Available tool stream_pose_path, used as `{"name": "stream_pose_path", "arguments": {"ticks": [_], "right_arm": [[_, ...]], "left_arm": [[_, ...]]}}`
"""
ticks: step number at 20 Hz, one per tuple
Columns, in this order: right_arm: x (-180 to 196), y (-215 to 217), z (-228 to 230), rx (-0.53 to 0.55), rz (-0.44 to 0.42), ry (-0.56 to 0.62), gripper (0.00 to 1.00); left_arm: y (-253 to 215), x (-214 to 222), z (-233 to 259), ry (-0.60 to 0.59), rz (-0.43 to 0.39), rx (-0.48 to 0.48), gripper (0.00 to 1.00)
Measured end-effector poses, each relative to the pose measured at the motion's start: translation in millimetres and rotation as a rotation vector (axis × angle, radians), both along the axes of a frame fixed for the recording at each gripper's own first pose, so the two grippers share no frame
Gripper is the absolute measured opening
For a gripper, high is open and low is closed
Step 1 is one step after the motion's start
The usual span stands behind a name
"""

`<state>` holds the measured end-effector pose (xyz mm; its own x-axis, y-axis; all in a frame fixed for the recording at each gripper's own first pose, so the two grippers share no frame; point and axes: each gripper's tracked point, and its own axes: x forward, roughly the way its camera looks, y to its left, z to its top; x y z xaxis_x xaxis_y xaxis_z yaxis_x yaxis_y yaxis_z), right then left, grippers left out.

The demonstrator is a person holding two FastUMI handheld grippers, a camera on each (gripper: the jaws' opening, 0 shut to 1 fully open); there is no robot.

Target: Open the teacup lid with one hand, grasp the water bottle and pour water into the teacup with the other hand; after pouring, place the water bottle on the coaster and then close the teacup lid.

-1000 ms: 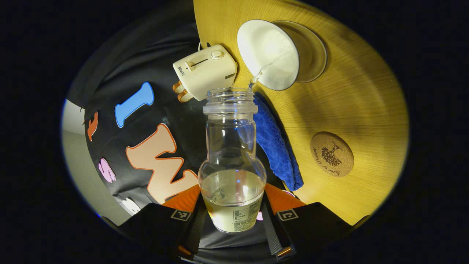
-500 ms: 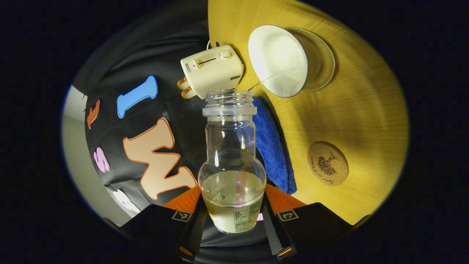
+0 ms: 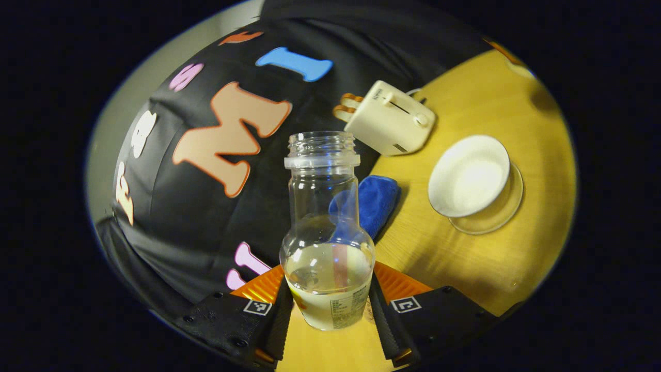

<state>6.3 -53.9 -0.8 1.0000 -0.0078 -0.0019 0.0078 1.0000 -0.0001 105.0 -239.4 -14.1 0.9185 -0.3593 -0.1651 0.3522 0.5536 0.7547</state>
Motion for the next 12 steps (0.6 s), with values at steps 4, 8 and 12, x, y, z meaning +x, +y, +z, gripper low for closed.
{"name": "stream_pose_path", "arguments": {"ticks": [4,8,12], "right_arm": [[0.7,0.2,0.1,-0.001,0.001,-0.001,0.34],[0.9,0.0,0.0,0.0,0.001,0.001,0.34],[0.5,0.7,-0.2,-0.001,0.004,0.001,0.34]], "left_arm": [[-1.9,-12.2,12.5,0.111,0.014,-0.327,0.68],[6.3,-7.1,28.3,0.223,0.003,-0.634,0.68],[19.7,3.1,32.9,0.256,-0.005,-0.741,0.67]]}}
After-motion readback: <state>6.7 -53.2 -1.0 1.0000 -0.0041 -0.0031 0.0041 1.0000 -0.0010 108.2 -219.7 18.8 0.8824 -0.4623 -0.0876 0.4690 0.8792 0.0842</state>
